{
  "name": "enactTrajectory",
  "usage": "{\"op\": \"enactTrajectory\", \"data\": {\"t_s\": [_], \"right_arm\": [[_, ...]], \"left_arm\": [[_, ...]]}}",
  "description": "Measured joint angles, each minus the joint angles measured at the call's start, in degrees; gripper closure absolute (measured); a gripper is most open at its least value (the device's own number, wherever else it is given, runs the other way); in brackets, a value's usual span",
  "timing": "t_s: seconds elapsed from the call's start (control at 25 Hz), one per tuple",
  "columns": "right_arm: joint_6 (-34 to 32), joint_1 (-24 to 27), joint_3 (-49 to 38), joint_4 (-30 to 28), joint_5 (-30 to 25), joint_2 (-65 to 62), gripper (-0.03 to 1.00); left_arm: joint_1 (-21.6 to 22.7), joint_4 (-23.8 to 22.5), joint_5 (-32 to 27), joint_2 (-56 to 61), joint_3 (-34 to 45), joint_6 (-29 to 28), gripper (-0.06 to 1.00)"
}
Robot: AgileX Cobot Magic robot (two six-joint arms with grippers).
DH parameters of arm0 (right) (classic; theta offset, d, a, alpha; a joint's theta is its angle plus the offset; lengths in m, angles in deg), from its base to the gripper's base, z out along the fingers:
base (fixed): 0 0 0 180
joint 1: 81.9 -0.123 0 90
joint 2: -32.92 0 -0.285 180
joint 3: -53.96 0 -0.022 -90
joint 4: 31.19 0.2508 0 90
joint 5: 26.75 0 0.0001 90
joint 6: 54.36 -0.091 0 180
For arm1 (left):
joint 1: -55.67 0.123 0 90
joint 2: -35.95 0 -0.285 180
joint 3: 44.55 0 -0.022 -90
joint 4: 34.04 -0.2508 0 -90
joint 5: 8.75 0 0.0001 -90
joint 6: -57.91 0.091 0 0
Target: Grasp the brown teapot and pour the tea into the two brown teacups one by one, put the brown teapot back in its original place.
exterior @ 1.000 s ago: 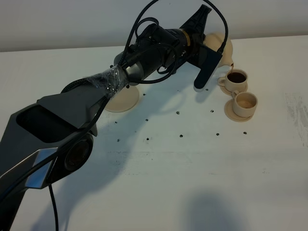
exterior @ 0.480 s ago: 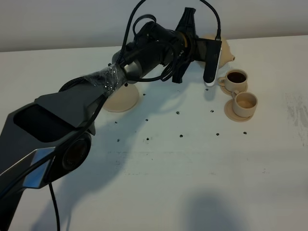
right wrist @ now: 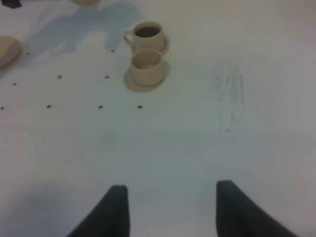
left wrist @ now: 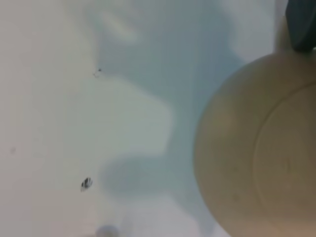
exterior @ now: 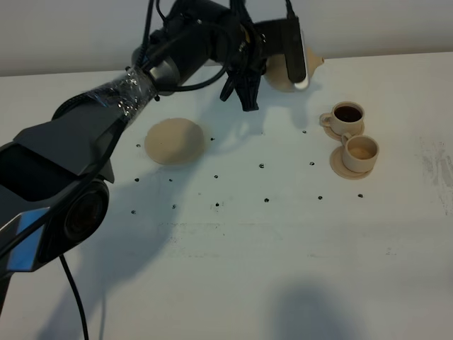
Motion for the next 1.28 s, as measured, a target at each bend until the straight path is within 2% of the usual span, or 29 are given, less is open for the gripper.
{"op": "enactTrajectory", "data": {"t_s": [0.28,0.6,1.04,1.28], "right_arm": [[0.0,0.0,0.0,0.0,0.0,0.0,0.57],[0.0,0.0,0.0,0.0,0.0,0.0,0.57],[0.0,0.0,0.0,0.0,0.0,0.0,0.57],[0.0,0.0,0.0,0.0,0.0,0.0,0.57]], "left_arm": [[0.6,3.8,-2.8,0.1,-0.6,-9.6,0.85],[0.6,4.4,-6.4,0.1,-0.7,-21.1,0.85],[0.6,4.4,-11.3,0.0,-0.7,-30.2,0.85],[0.1,4.4,-15.1,-0.1,-0.7,-31.7,0.85]]}}
